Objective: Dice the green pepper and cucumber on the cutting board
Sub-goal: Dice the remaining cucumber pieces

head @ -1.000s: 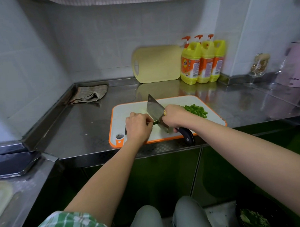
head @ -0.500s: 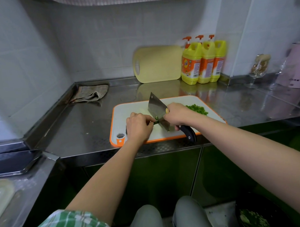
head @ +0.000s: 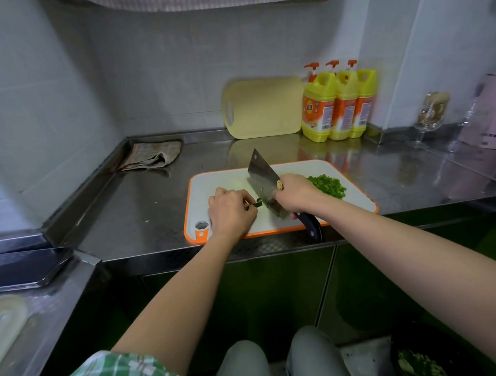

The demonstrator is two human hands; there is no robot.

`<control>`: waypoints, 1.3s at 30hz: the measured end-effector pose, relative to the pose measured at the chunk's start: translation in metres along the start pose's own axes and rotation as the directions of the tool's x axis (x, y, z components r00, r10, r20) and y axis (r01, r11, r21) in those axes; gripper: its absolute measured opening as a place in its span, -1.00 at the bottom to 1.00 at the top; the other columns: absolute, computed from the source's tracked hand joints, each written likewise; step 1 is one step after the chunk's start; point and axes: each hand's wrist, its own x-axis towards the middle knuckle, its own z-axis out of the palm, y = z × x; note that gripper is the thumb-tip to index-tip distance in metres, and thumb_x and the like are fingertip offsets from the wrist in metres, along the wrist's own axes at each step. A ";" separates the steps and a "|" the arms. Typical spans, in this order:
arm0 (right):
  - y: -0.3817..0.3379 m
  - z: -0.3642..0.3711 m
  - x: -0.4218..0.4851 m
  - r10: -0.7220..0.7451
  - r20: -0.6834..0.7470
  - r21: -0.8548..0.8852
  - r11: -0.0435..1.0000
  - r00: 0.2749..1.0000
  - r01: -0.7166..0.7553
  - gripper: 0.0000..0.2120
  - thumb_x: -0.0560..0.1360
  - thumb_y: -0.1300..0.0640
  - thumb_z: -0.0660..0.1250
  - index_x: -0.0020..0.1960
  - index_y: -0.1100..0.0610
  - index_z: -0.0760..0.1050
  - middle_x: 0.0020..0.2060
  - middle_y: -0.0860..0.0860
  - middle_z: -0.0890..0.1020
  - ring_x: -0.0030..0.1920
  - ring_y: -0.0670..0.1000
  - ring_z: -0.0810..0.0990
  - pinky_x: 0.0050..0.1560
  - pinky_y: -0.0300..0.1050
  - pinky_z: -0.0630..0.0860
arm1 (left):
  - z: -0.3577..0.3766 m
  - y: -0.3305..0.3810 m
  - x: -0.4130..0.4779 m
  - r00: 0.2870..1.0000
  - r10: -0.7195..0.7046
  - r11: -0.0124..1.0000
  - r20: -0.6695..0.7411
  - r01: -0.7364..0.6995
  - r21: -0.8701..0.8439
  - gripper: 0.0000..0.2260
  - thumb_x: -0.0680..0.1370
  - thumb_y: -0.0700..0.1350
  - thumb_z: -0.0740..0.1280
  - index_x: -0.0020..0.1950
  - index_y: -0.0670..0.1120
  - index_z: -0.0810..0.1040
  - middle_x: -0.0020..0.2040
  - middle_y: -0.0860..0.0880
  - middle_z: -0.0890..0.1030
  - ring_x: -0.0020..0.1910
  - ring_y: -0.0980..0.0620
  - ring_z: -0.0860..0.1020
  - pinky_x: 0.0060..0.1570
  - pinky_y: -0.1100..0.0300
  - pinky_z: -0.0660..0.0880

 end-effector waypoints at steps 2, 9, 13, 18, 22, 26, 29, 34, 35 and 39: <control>-0.002 -0.007 -0.004 -0.004 0.048 -0.024 1.000 0.999 0.005 -0.85 0.58 0.25 0.12 -0.13 0.24 0.40 -0.41 0.15 0.55 -0.52 0.05 0.55 -0.50 -0.22 0.41 | 0.004 -0.002 0.002 1.000 -0.002 1.000 0.014 0.003 -0.022 -0.85 0.50 -0.05 0.33 -0.01 0.11 0.66 -0.11 0.00 0.58 0.07 -0.03 0.39 -0.08 0.18 0.20; -0.011 -0.001 -0.004 0.026 0.122 -0.087 0.996 0.992 -0.016 -0.87 0.52 0.34 0.14 -0.10 0.28 0.46 -0.51 0.13 0.54 -0.53 0.05 0.54 -0.48 -0.19 0.45 | 0.014 -0.012 0.007 1.000 -0.022 0.998 0.021 0.023 -0.050 -0.90 0.52 0.01 0.35 -0.04 0.15 0.66 -0.06 0.00 0.59 0.05 -0.02 0.40 -0.10 0.21 0.19; -0.008 0.009 0.001 0.017 0.028 -0.013 1.000 0.999 -0.017 -0.89 0.56 0.28 0.15 -0.06 0.25 0.44 -0.34 0.15 0.56 -0.53 0.05 0.55 -0.51 -0.19 0.45 | 0.014 -0.013 0.007 0.999 -0.035 0.999 -0.018 0.034 -0.029 -0.98 0.48 0.06 0.40 -0.14 0.17 0.63 -0.11 0.05 0.59 0.04 -0.02 0.42 -0.12 0.19 0.18; -0.005 -0.002 -0.004 -0.016 0.005 -0.013 1.000 1.000 0.016 -0.83 0.56 0.26 0.13 -0.21 0.18 0.35 -0.40 0.12 0.53 -0.58 0.02 0.51 -0.56 -0.24 0.36 | 0.019 -0.015 0.010 0.996 -0.082 0.997 -0.023 0.082 0.003 -0.92 0.45 0.13 0.39 -0.23 0.22 0.55 -0.09 0.07 0.58 0.02 -0.04 0.43 -0.15 0.18 0.18; -0.011 -0.007 -0.007 0.019 0.114 -0.092 0.996 0.993 -0.009 -0.86 0.54 0.30 0.13 -0.11 0.28 0.45 -0.46 0.14 0.54 -0.53 0.05 0.54 -0.49 -0.20 0.45 | 0.021 -0.015 0.012 0.997 -0.071 0.997 -0.017 0.071 -0.002 -0.94 0.47 0.10 0.37 -0.19 0.18 0.61 -0.08 0.05 0.59 0.02 -0.05 0.42 -0.14 0.17 0.19; -0.012 0.002 -0.003 0.027 0.116 -0.085 0.996 0.993 -0.017 -0.82 0.51 0.33 0.17 0.02 0.32 0.51 -0.41 0.16 0.57 -0.51 0.06 0.56 -0.47 -0.19 0.49 | 0.020 -0.015 0.011 0.999 -0.049 0.999 -0.022 0.048 -0.014 -0.91 0.50 0.05 0.35 -0.14 0.14 0.65 -0.06 0.03 0.60 0.02 -0.04 0.41 -0.15 0.19 0.17; -0.009 0.007 -0.001 0.024 0.062 -0.007 1.000 0.998 -0.024 -0.89 0.53 0.32 0.14 -0.09 0.25 0.45 -0.34 0.16 0.56 -0.50 0.07 0.56 -0.49 -0.18 0.48 | 0.018 -0.014 0.009 0.999 -0.043 0.999 -0.015 0.042 -0.023 -0.88 0.50 0.01 0.32 -0.11 0.13 0.67 -0.05 0.01 0.59 0.03 -0.05 0.40 -0.14 0.20 0.18; -0.003 0.004 -0.003 -0.010 -0.051 0.045 0.999 0.999 0.013 -0.81 0.59 0.22 0.13 -0.21 0.15 0.33 -0.32 0.10 0.52 -0.54 0.05 0.54 -0.55 -0.22 0.40 | 0.017 -0.014 0.009 0.998 -0.056 0.997 -0.023 0.055 -0.047 -0.91 0.50 0.02 0.34 -0.15 0.14 0.64 -0.08 0.02 0.59 0.03 -0.05 0.41 -0.14 0.18 0.18; -0.004 0.000 -0.005 -0.013 -0.016 0.023 1.000 1.000 0.013 -0.82 0.58 0.23 0.13 -0.20 0.17 0.35 -0.34 0.11 0.53 -0.54 0.05 0.55 -0.54 -0.22 0.40 | 0.016 -0.013 0.009 0.998 -0.051 0.998 -0.027 0.050 -0.050 -0.92 0.50 0.03 0.35 -0.17 0.13 0.63 -0.11 0.03 0.60 0.03 -0.04 0.41 -0.13 0.18 0.18; -0.010 -0.008 -0.008 -0.002 0.090 -0.073 0.997 0.996 0.008 -0.81 0.54 0.30 0.10 -0.23 0.23 0.39 -0.61 0.08 0.50 -0.57 0.03 0.52 -0.52 -0.22 0.43 | 0.013 -0.008 0.008 0.999 -0.030 1.000 -0.038 0.029 -0.012 -0.89 0.49 0.04 0.37 -0.20 0.08 0.64 -0.16 0.04 0.60 -0.01 -0.01 0.42 -0.11 0.16 0.18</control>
